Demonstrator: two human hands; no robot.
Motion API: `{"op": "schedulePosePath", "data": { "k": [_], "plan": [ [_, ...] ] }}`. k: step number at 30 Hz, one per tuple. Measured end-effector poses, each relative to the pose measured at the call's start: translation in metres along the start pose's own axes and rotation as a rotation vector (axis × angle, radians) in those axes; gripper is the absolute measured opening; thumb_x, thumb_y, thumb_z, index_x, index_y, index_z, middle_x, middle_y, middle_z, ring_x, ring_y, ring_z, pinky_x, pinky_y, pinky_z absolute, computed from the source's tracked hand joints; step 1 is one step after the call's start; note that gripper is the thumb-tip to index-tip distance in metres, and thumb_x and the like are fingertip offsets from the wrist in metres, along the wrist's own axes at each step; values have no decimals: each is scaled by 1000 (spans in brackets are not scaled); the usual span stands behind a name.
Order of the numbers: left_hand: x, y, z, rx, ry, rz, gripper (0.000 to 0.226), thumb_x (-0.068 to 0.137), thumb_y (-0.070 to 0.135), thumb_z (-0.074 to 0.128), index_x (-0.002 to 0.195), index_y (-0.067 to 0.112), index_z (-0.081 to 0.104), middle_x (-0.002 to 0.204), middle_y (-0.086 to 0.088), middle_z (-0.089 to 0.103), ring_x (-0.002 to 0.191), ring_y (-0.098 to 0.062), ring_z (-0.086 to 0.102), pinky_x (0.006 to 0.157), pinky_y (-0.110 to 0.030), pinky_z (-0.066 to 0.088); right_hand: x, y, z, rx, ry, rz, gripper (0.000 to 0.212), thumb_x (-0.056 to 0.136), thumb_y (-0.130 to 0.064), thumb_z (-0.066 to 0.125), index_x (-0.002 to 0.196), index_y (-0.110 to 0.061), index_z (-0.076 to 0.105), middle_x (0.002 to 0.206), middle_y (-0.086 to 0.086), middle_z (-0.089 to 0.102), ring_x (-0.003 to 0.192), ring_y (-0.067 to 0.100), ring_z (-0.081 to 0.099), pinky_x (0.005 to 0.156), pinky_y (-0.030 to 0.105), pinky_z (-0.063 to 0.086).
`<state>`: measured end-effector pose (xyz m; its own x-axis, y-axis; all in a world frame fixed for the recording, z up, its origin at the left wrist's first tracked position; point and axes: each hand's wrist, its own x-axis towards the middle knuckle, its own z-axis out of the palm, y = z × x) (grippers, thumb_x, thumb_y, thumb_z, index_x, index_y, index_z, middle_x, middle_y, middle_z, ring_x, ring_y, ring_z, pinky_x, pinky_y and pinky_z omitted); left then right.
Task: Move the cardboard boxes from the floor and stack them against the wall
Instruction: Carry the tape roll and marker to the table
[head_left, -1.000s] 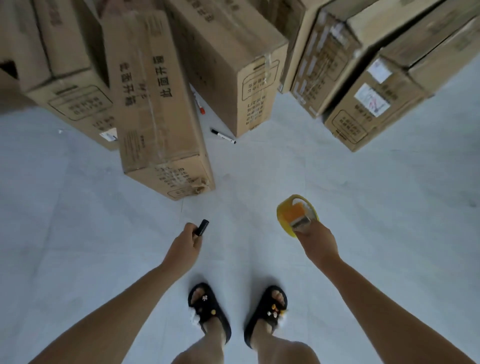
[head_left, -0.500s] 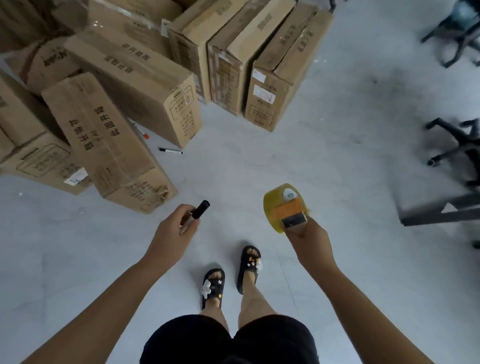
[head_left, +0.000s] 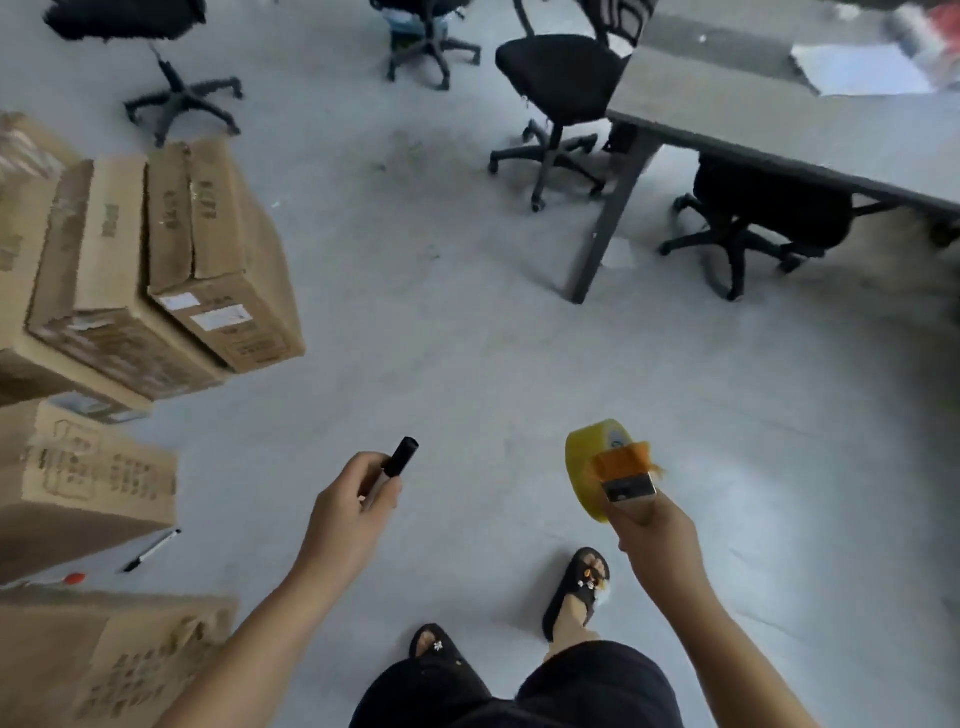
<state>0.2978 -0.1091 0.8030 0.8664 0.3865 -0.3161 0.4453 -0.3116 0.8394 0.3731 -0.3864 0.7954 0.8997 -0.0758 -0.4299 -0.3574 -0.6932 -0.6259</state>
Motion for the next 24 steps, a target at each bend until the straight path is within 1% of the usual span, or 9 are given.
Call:
{"op": "schedulePosePath", "data": {
  "k": [3, 6, 8, 10, 15, 18, 20, 21, 24],
  "plan": [
    [21, 39, 49, 23, -111, 58, 19, 91, 11, 57, 87, 28, 54, 84, -12, 65, 82, -34, 59, 62, -24, 40, 14, 33, -41, 67, 99, 102, 30, 89, -21, 57, 78, 7, 58, 61, 12, 56, 56, 20, 48, 57, 32, 40],
    [42, 78, 108, 36, -170, 119, 25, 91, 12, 59, 84, 36, 55, 82, -5, 64, 76, -25, 58, 58, -19, 39, 36, 64, -87, 105, 157, 155, 28, 88, -22, 59, 73, 1, 60, 59, 4, 58, 52, 13, 51, 53, 27, 39],
    [55, 105, 149, 23, -190, 149, 31, 91, 11, 59, 85, 41, 53, 85, 1, 63, 72, -24, 57, 60, -21, 40, 56, 81, -121, 111, 175, 167, 26, 88, -22, 61, 70, -2, 60, 58, 2, 58, 51, 11, 52, 52, 24, 39],
    [67, 130, 190, 8, -214, 160, 32, 91, 11, 57, 84, 41, 53, 86, 3, 64, 71, -26, 57, 63, -27, 42, 77, 96, -154, 92, 181, 169, 23, 86, -20, 61, 70, -3, 60, 55, 1, 58, 51, 12, 52, 54, 25, 41],
    [95, 194, 280, -15, -266, 193, 30, 92, 14, 56, 82, 42, 55, 86, 5, 65, 77, -28, 60, 67, -33, 46, 126, 118, -232, 101, 231, 138, 17, 86, -15, 59, 77, -1, 58, 57, 3, 58, 51, 11, 52, 52, 24, 41],
    [120, 226, 317, -2, -308, 221, 30, 92, 13, 57, 83, 41, 55, 85, 4, 65, 76, -28, 60, 70, -38, 48, 160, 127, -268, 108, 287, 145, 20, 85, -13, 59, 68, -2, 56, 52, 1, 54, 48, 9, 49, 48, 20, 37],
    [142, 244, 336, 12, -326, 229, 29, 91, 12, 58, 83, 40, 56, 84, 3, 65, 75, -28, 59, 71, -40, 48, 184, 129, -288, 108, 321, 158, 28, 84, -10, 60, 57, -6, 51, 47, -3, 48, 43, 8, 46, 43, 15, 31],
    [155, 252, 345, 16, -328, 232, 30, 91, 11, 58, 83, 40, 56, 83, 3, 65, 75, -27, 59, 71, -40, 48, 198, 129, -297, 116, 326, 167, 33, 83, -9, 60, 52, -8, 49, 44, -4, 45, 41, 8, 44, 42, 16, 30],
    [202, 276, 371, 22, -325, 242, 35, 90, 9, 59, 83, 43, 56, 79, 7, 65, 70, -15, 59, 71, -34, 48, 244, 125, -321, 132, 326, 188, 43, 82, -7, 61, 42, -13, 45, 38, -6, 42, 38, 8, 40, 42, 17, 27]
  ]
}}
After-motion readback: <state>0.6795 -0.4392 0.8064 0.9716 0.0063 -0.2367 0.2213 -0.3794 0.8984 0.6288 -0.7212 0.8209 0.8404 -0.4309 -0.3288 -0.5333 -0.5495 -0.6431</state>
